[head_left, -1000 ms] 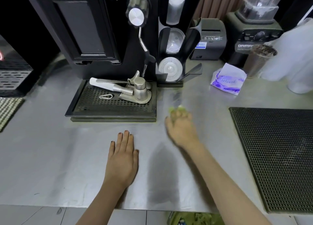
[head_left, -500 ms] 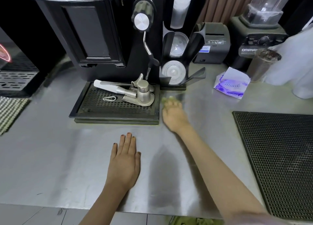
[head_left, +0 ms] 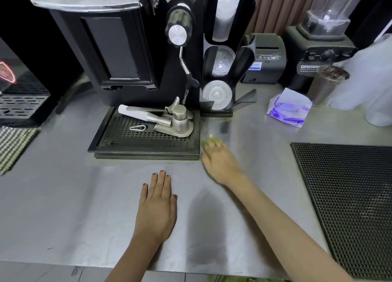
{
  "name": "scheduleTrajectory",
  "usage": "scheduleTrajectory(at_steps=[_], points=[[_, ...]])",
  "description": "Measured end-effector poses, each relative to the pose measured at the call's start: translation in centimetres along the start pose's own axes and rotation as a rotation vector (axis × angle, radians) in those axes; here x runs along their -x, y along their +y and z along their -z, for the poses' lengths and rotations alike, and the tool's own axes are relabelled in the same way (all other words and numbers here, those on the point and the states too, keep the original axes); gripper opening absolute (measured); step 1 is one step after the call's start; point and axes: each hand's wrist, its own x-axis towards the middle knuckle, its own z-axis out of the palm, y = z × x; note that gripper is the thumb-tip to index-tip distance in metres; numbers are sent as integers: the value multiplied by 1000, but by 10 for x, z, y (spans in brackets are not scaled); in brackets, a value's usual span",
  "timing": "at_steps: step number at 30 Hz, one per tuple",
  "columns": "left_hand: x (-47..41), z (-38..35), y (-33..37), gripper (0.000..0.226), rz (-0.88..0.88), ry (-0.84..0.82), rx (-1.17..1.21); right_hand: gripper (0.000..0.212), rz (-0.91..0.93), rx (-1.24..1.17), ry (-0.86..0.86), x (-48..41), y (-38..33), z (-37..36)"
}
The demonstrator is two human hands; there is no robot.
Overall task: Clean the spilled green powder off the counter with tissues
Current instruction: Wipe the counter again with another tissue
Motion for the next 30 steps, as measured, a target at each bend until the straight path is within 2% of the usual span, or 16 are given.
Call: scheduleTrajectory(at_steps=[2, 6, 8, 10, 13, 16, 19, 21, 24, 26, 28, 30], points=[[0, 2, 0, 56, 5, -13, -24, 64, 43, 37, 9, 27, 2, 4], [0, 2, 0, 55, -4, -1, -28, 78, -257, 125, 119, 0, 49, 12], [1, 0, -1, 57, -4, 11, -17, 64, -369, 36, 112, -30, 55, 13], [1, -2, -2, 60, -11, 29, -6, 52, -353, -31, 74, -51, 42, 8], [1, -4, -2, 66, -14, 42, 33, 46, -198, -66, -8, -54, 9, 6], [1, -2, 0, 69, -9, 36, 44, 50, -27, -93, -1, -13, -14, 9], [1, -1, 0, 70, 0, 24, 46, 62, 126, 11, 60, 40, -13, 9], [1, -1, 0, 69, 3, 21, 44, 71, 24, 58, 43, 43, 13, 14], [1, 1, 1, 72, 5, 9, 47, 61, -279, 128, 51, 11, 55, 21], [2, 4, 2, 75, 6, -10, 47, 68, -391, 108, 38, -4, 59, 20], [1, 5, 3, 77, 6, -16, 46, 83, -348, 26, 41, -1, 39, 13], [1, 4, 3, 77, 10, -11, 47, 74, -191, -47, -1, 27, 8, 8]])
